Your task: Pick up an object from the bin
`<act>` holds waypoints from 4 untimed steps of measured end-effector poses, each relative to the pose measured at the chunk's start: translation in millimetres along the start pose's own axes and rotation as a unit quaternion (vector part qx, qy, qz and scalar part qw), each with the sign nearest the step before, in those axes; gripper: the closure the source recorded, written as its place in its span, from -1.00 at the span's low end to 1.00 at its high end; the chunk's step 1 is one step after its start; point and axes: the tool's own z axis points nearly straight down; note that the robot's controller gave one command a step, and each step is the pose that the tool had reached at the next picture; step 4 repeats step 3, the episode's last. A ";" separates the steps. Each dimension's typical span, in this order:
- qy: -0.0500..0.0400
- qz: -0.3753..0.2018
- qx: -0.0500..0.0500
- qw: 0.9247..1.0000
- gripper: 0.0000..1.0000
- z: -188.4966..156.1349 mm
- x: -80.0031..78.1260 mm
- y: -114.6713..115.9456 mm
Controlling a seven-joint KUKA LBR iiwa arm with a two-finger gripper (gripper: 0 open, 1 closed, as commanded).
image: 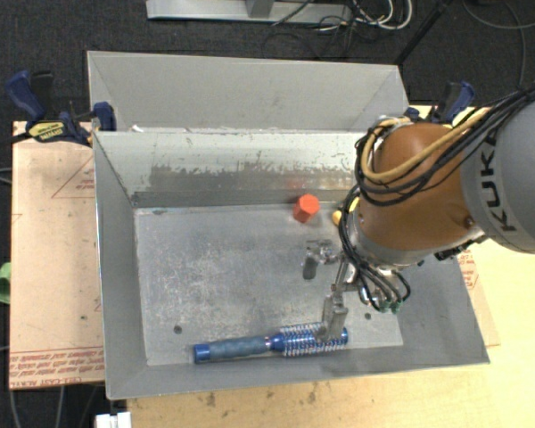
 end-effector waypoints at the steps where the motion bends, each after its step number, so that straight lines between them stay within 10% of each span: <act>1: -0.001 0.010 0.000 1.000 -1.00 119.7 -9.3 -23.1; 2: -0.003 0.010 -0.001 1.000 1.00 116.6 -10.4 -22.6; 3: -0.008 -0.053 0.001 0.999 1.00 -33.8 -5.9 -15.8; 4: -0.008 -0.053 0.001 0.999 1.00 -33.8 -5.9 -15.8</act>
Offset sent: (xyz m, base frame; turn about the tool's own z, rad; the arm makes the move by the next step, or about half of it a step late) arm 0.0097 -0.0232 -0.1157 0.0191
